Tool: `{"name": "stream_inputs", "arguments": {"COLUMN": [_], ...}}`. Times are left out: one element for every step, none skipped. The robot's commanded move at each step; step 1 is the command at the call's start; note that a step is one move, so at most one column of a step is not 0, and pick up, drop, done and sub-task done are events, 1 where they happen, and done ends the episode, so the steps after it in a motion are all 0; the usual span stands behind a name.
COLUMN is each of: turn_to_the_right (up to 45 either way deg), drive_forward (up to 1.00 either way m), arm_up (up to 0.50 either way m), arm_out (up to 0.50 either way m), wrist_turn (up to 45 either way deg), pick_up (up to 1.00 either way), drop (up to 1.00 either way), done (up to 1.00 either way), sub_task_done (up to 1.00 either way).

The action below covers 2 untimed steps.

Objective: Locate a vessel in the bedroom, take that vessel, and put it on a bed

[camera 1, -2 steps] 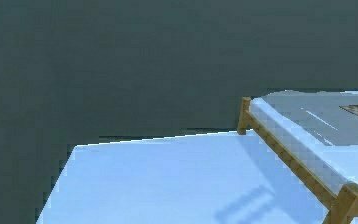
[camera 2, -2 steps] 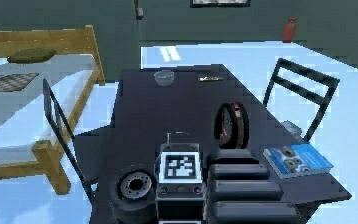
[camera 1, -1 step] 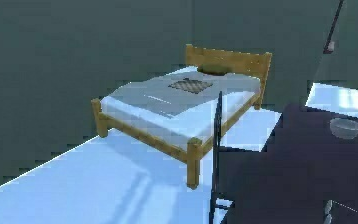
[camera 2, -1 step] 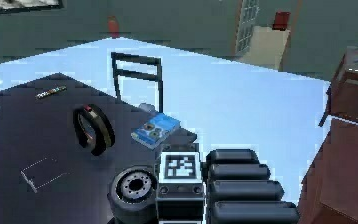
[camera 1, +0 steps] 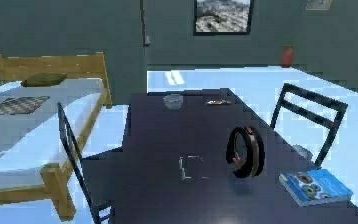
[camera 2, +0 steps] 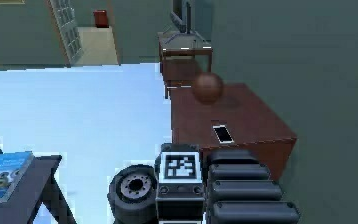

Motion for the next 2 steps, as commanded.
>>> {"name": "stream_inputs", "arguments": {"turn_to_the_right": [45.0,24.0], "drive_forward": [0.00,0.00], "arm_up": [0.00,0.00], "arm_out": [0.00,0.00], "wrist_turn": [0.0,0.0], "pick_up": [0.00,0.00], "drop": [0.00,0.00], "done": [0.00,0.00], "sub_task_done": [0.00,0.00]}}
